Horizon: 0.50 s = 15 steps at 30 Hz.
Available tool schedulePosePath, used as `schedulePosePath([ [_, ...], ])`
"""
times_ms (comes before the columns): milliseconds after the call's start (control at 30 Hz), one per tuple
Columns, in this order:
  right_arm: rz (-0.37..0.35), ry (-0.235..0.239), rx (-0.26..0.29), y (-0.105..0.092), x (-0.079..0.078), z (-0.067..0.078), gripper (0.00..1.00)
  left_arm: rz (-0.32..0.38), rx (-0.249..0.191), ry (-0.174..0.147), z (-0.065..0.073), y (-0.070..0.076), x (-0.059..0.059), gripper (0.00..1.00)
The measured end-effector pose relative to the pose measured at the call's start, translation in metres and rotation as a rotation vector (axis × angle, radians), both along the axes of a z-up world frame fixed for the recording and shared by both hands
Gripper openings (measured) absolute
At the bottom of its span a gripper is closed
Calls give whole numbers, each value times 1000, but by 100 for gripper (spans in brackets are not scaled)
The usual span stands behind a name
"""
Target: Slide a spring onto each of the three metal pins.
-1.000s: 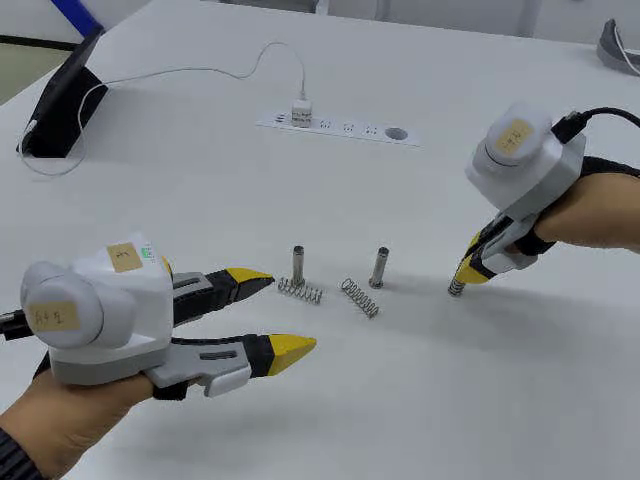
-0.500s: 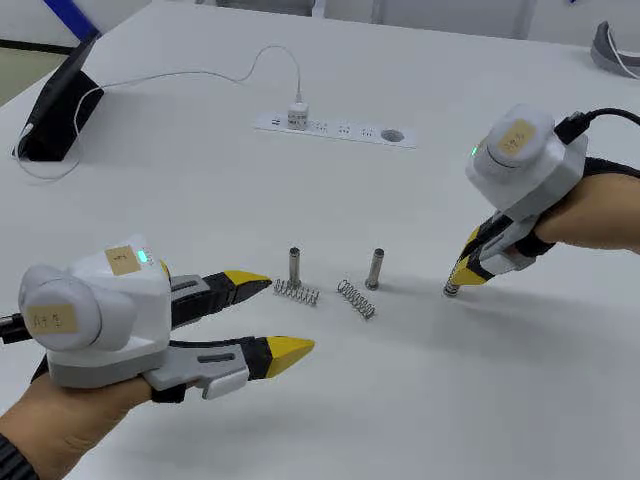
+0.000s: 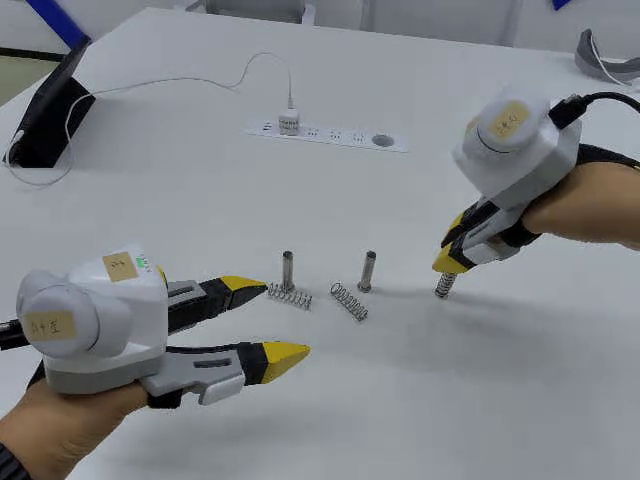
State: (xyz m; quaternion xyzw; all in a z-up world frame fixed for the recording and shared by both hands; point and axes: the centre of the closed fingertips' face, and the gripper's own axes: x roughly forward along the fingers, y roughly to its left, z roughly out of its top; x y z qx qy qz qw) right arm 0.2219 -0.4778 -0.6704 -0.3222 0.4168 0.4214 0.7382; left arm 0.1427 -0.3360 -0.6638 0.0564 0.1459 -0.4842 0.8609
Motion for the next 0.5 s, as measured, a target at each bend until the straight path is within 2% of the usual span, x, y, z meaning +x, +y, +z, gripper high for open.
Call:
schedulePosePath([
  [167, 1, 25, 47, 25, -9, -5, 19, -6, 0, 2, -1, -1, 0, 50],
  [367, -5, 67, 68, 44, -19, -27, 18, -9, 3, 0, 0, 2, 0, 50],
  [500, -19, 86, 90, 54, -24, -36, 17, -10, 10, 1, -1, 5, 0, 50],
])
